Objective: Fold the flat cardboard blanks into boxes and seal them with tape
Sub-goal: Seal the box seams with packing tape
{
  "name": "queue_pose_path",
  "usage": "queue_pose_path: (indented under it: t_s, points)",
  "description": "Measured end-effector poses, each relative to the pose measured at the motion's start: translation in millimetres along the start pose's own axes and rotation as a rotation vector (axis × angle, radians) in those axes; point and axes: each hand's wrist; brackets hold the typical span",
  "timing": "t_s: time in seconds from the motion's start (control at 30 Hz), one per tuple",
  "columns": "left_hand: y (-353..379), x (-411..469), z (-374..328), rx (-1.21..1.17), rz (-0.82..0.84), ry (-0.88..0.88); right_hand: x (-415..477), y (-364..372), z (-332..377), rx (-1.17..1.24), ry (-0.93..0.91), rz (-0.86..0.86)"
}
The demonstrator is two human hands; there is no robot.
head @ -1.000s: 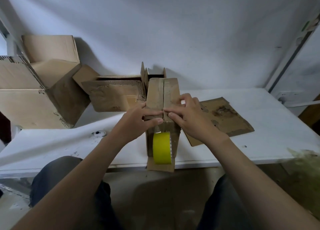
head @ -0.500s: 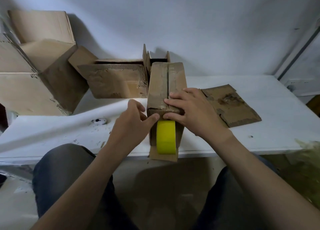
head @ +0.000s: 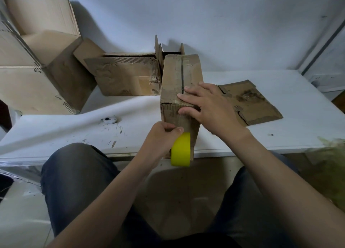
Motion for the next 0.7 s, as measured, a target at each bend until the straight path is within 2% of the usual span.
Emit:
queue_pose_path:
  t_s: [0.13, 0.3, 0.47, 0.7]
  points:
    - [5, 1, 1, 0.088, 0.048, 0.045, -2, -2, 2, -0.039, -0.005, -0.003]
    - [1, 6, 3, -0.016, 0.021, 0.089, -2, 0, 2, -0.136, -0.004, 0.080]
    - [0, 13, 1, 0.004, 0.042, 0.065, 9, -18, 13, -0.407, 0.034, 0.147]
    - [-2, 18, 3, -0.016, 0.051, 0.002, 72, -40, 8, -0.136, 0.118, 0.388]
Point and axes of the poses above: each hand's wrist, its own x-axis towards the middle knuckle, its own y-axis out of the palm, z = x × y, and after that the axes turned 14 degrees about z, right-handed
